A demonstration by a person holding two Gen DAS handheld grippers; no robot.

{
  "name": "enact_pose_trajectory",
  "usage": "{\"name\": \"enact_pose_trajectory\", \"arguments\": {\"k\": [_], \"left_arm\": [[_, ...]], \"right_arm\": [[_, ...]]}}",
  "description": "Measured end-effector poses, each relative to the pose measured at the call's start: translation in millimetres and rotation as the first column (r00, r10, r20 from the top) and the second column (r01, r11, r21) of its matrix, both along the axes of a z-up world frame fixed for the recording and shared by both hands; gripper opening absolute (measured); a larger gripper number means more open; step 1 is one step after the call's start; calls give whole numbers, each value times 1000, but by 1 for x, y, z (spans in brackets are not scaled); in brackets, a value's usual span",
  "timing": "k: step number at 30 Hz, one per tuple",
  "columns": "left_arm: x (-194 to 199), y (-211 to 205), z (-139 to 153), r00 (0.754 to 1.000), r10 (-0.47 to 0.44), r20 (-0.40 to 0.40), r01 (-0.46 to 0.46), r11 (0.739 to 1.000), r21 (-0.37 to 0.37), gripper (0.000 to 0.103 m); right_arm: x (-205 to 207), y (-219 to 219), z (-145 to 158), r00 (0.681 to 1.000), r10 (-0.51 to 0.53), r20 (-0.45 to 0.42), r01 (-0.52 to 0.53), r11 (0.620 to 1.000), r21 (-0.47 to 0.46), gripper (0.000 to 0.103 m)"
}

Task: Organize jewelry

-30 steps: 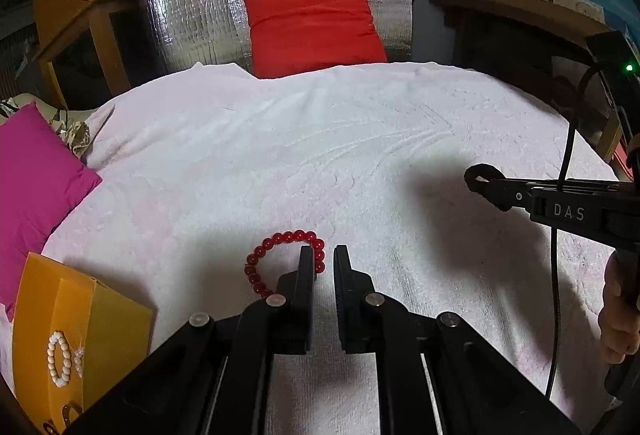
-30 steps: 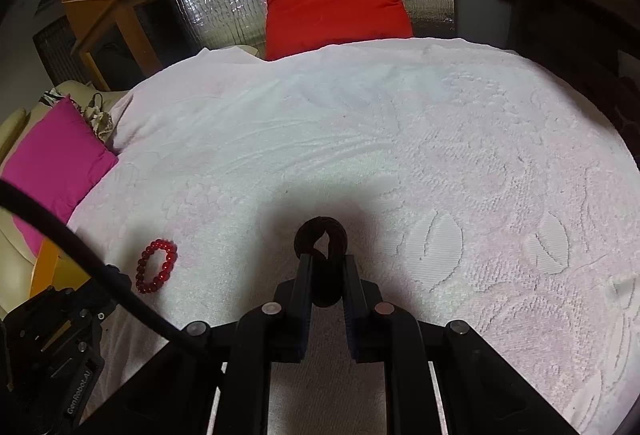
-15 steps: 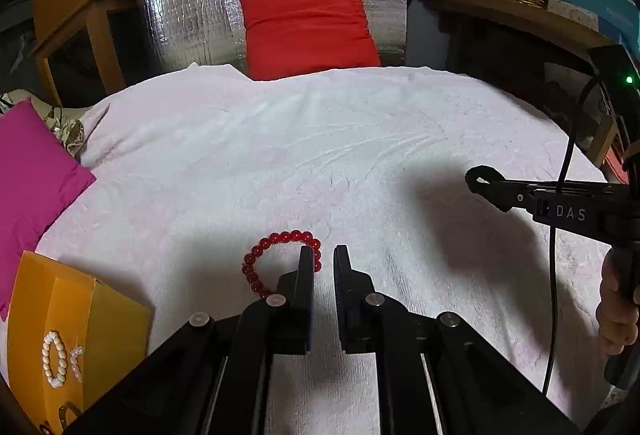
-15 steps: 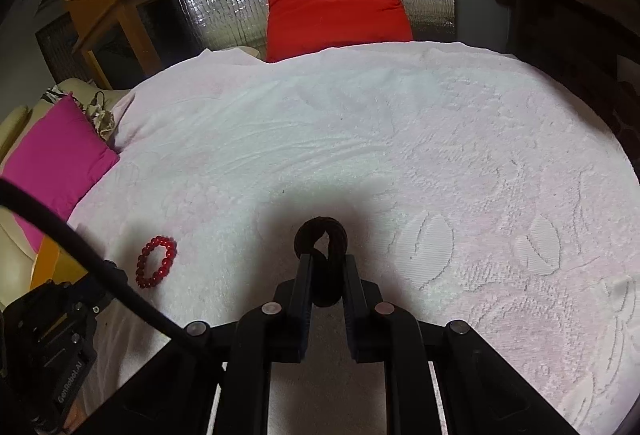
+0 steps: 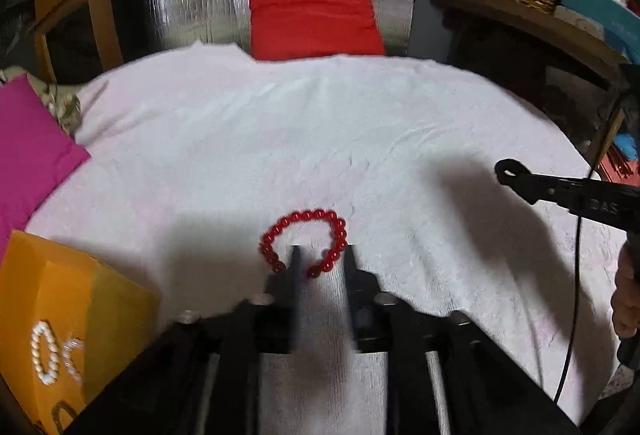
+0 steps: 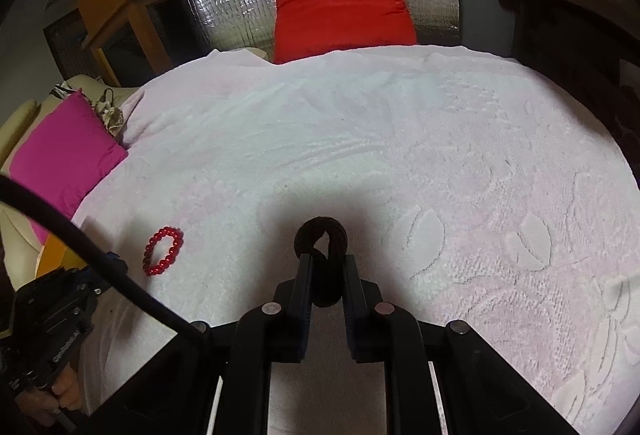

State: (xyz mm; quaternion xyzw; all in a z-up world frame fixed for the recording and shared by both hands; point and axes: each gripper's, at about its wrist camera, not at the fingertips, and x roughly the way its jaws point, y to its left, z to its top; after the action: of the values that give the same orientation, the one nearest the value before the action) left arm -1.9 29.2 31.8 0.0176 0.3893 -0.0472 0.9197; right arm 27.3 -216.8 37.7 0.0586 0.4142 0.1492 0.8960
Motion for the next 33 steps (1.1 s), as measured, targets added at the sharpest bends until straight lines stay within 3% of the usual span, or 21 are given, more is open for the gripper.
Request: {"name": "enact_pose_trajectory", "arguments": {"k": [1, 2, 11, 12, 16, 26, 27, 28, 33], "left_arm": [[4, 0, -3, 1000, 15, -8, -15, 1000, -4, 54], [7, 0, -6, 999, 31, -10, -31, 999, -7, 59], [36, -1, -35, 994, 79, -72, -82, 996, -40, 61], [36, 1, -35, 994, 86, -67, -90, 994, -59, 57], [35, -3, -31, 996, 63, -62, -68, 995, -79, 19], [16, -14, -3, 999, 44, 1, -43, 995, -86, 19], [12, -16, 2, 999, 48, 13, -46, 996, -76, 19], [8, -18, 9, 998, 52, 30, -50, 997, -56, 11], [-14, -25, 33, 992, 62, 109, -62, 998, -5, 9]], "right_arm": [[0, 0, -1, 1000, -1, -4, 1, 1000, 0, 15], [0, -1, -2, 1000, -2, -7, 2, 1000, 3, 15], [1, -1, -7, 1000, -1, -22, 1, 1000, 3, 15], [-1, 0, -7, 1000, 0, -19, 0, 1000, -2, 15], [-2, -2, -7, 1000, 2, -13, -3, 1000, -10, 15], [-7, -12, 4, 1000, -9, 27, 8, 1000, 18, 15], [-8, -12, 6, 999, -6, 34, 6, 1000, 24, 15], [-9, -11, 8, 999, -4, 40, 3, 1000, 28, 15], [-15, -7, 16, 998, 7, 67, -10, 999, 42, 15]]}}
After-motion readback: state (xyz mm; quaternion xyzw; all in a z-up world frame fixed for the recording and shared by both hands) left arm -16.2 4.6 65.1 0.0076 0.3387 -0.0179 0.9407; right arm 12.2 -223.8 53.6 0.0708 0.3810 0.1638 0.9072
